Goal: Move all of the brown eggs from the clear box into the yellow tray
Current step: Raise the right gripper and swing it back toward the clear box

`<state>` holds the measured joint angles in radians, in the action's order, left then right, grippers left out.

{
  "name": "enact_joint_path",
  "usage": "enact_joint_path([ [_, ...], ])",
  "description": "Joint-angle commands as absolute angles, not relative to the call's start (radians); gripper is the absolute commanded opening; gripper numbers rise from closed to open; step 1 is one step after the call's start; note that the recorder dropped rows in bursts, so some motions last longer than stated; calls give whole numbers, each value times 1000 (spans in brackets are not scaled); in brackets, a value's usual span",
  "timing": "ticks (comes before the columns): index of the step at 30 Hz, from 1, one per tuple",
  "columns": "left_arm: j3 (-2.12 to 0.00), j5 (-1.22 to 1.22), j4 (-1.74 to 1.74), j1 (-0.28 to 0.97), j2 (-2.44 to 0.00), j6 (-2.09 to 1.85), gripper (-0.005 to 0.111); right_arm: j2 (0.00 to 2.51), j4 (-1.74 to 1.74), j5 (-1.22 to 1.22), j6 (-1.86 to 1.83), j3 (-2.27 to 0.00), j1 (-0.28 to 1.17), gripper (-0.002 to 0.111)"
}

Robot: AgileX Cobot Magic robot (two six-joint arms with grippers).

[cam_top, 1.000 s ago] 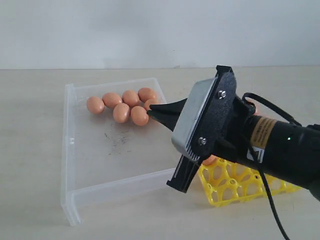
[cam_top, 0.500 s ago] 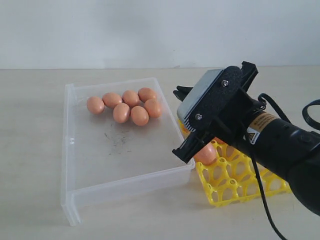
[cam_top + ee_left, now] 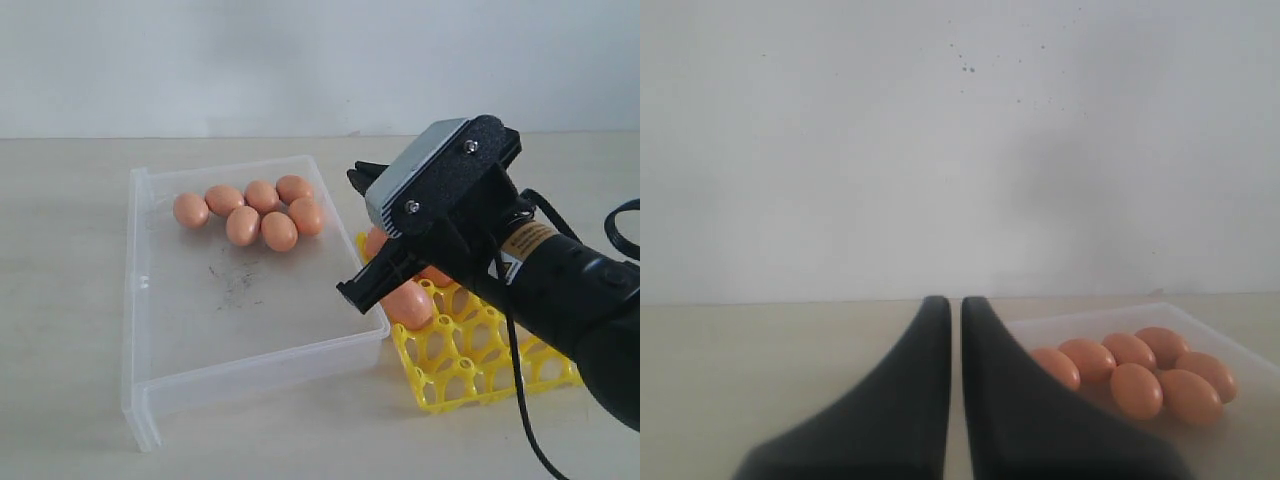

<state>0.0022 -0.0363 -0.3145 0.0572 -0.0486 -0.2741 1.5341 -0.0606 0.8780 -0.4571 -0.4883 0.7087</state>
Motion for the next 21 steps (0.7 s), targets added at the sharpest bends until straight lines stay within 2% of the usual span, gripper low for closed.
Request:
enact_joint_path([
  [1, 0, -52, -319, 60, -53, -279, 4, 1535, -56, 938, -405, -489, 708, 0],
  [7, 0, -52, -319, 60, -53, -279, 4, 1535, 72, 867, -392, -501, 708, 0],
  [13, 0, -52, -319, 60, -53, -279, 4, 1535, 358, 962, -562, -585, 708, 0],
  [18, 0, -52, -319, 60, -53, -279, 4, 1535, 225, 1074, -649, -657, 708, 0],
  [21, 0, -52, -319, 60, -53, -279, 4, 1535, -6, 879, -636, -731, 708, 0],
])
